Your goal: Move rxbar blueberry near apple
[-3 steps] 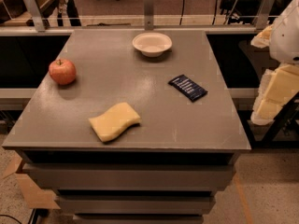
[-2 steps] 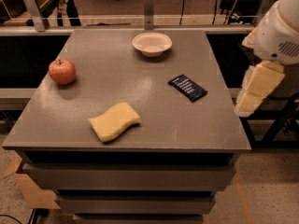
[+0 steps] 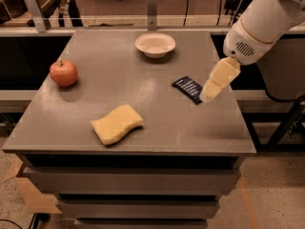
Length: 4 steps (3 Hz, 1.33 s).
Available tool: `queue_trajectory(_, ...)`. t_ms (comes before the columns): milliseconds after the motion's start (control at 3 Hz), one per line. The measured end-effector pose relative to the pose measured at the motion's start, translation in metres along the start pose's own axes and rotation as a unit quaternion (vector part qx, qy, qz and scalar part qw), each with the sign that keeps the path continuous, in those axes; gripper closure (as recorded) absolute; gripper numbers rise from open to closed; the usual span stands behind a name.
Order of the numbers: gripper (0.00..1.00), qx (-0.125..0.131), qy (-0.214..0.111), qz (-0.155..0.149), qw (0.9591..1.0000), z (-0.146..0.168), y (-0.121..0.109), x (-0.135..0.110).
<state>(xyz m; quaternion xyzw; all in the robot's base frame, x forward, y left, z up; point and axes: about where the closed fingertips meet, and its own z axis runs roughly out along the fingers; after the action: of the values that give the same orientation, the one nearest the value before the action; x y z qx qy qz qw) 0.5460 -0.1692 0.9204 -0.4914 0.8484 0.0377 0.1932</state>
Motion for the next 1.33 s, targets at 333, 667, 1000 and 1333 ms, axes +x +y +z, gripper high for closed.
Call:
queue_trajectory(333,0.0,-0.024,-0.026,0.076,0.9965,0.032,-0.016,-0.008)
queue_trajectory(667,0.0,-0.024,-0.026,0.075,0.9966,0.032,-0.016,-0.008)
queue_trajectory(1000,0.0,-0.03,-0.033,0.093,0.9946,0.05,-0.016,-0.014)
queue_trajectory(1333,0.0,-0.042,-0.062,0.12,0.99,0.09,-0.015,-0.032)
